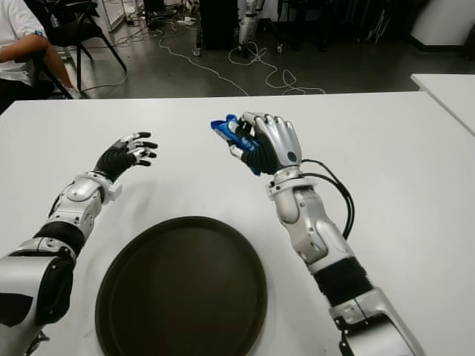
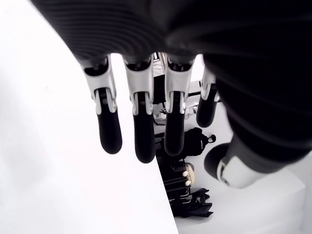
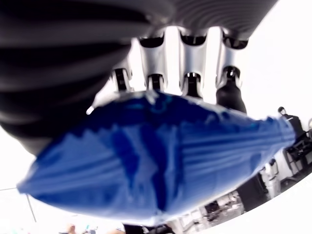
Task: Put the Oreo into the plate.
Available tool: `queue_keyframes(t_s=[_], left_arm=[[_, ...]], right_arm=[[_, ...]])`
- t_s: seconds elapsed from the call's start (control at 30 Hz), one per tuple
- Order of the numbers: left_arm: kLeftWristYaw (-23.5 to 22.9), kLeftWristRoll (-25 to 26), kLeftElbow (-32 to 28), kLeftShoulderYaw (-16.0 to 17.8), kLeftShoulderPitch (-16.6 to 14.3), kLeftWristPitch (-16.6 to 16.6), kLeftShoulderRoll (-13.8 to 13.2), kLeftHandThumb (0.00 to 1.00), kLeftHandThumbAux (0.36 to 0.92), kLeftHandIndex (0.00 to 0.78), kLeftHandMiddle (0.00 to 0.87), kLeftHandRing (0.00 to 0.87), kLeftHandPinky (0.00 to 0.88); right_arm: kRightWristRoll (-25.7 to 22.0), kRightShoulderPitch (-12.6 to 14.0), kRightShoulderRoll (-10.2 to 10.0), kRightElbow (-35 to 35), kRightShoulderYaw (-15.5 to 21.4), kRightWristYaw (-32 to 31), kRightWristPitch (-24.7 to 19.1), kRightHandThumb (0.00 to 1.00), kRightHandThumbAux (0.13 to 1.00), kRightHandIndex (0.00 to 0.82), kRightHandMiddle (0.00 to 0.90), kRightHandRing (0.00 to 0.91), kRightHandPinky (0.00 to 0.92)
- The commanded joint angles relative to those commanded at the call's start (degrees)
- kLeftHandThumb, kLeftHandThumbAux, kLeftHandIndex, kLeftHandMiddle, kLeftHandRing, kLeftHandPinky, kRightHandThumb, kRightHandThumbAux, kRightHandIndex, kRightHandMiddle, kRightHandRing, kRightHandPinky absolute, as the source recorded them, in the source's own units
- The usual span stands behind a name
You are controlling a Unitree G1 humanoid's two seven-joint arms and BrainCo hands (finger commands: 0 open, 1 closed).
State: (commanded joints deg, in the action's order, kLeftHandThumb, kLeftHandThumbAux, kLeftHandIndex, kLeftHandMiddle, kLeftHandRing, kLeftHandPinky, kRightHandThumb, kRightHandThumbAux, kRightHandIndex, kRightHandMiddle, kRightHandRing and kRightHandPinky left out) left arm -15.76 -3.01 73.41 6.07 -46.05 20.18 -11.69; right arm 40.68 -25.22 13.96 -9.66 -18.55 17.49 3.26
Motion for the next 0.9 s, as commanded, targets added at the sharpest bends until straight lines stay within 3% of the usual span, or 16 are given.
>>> queue_keyframes(t_s=[0.2, 0.3, 0.4, 0.47, 0.53, 0.6, 0.83, 0.87, 0.9], left_arm=[[0.1, -0.1, 0.0, -0.1, 0.0, 0.0, 0.0, 0.080, 0.651, 0.194, 0.301, 0.305, 0.331], [0.2, -0.2, 0.0, -0.1, 0.1, 0.2, 0.0, 0.077, 0.643, 0.189, 0.298, 0.306, 0.334], [0.3, -0.2, 0.0, -0.1, 0.0, 0.2, 0.1, 0.077, 0.636, 0.185, 0.296, 0.307, 0.336], [0.3, -0.2, 0.0, -0.1, 0.0, 0.3, 0.1, 0.078, 0.634, 0.185, 0.296, 0.307, 0.338], [0.3, -0.3, 0.0, -0.2, 0.0, 0.4, 0.2, 0.082, 0.633, 0.189, 0.296, 0.307, 0.342], [0.3, -0.3, 0.0, -0.2, 0.0, 0.5, 0.2, 0.086, 0.632, 0.190, 0.297, 0.308, 0.343], [0.4, -0.2, 0.0, -0.1, 0.0, 0.5, 0.3, 0.095, 0.629, 0.190, 0.297, 0.307, 0.336], [0.4, -0.2, 0.0, -0.1, 0.1, 0.6, 0.4, 0.095, 0.628, 0.190, 0.297, 0.308, 0.335], [0.4, -0.1, 0.0, -0.1, 0.1, 0.6, 0.4, 0.095, 0.626, 0.190, 0.297, 0.308, 0.335]], right_arm=[[0.2, 0.5, 0.8, 0.2, -0.6, -1.2, 2.5, 0.681, 0.734, 0.435, 0.756, 0.755, 0.728], [1.7, 2.7, -0.4, 3.0, -3.9, -2.7, 3.6, 0.681, 0.734, 0.435, 0.762, 0.763, 0.742], [-0.2, 4.6, 1.2, 6.6, -7.7, -8.7, 8.1, 0.682, 0.734, 0.436, 0.769, 0.774, 0.758], [-4.5, 5.3, 3.1, 9.0, -8.9, -14.6, 12.0, 0.682, 0.734, 0.436, 0.772, 0.781, 0.768], [-14.2, 5.1, 6.0, 11.1, -8.9, -24.5, 16.9, 0.682, 0.734, 0.435, 0.775, 0.791, 0.783], [-23.2, 3.9, 7.4, 11.5, -8.8, -33.1, 19.6, 0.682, 0.734, 0.435, 0.777, 0.795, 0.784], [-33.8, 2.7, 7.6, 10.0, -7.3, -42.3, 22.0, 0.683, 0.736, 0.435, 0.770, 0.787, 0.762], [-34.6, 2.7, 7.5, 9.9, -7.0, -43.2, 22.1, 0.557, 0.764, 0.466, 0.772, 0.789, 0.763], [-35.2, 2.7, 7.5, 9.7, -6.8, -44.1, 22.1, 0.357, 0.810, 0.513, 0.776, 0.792, 0.766]])
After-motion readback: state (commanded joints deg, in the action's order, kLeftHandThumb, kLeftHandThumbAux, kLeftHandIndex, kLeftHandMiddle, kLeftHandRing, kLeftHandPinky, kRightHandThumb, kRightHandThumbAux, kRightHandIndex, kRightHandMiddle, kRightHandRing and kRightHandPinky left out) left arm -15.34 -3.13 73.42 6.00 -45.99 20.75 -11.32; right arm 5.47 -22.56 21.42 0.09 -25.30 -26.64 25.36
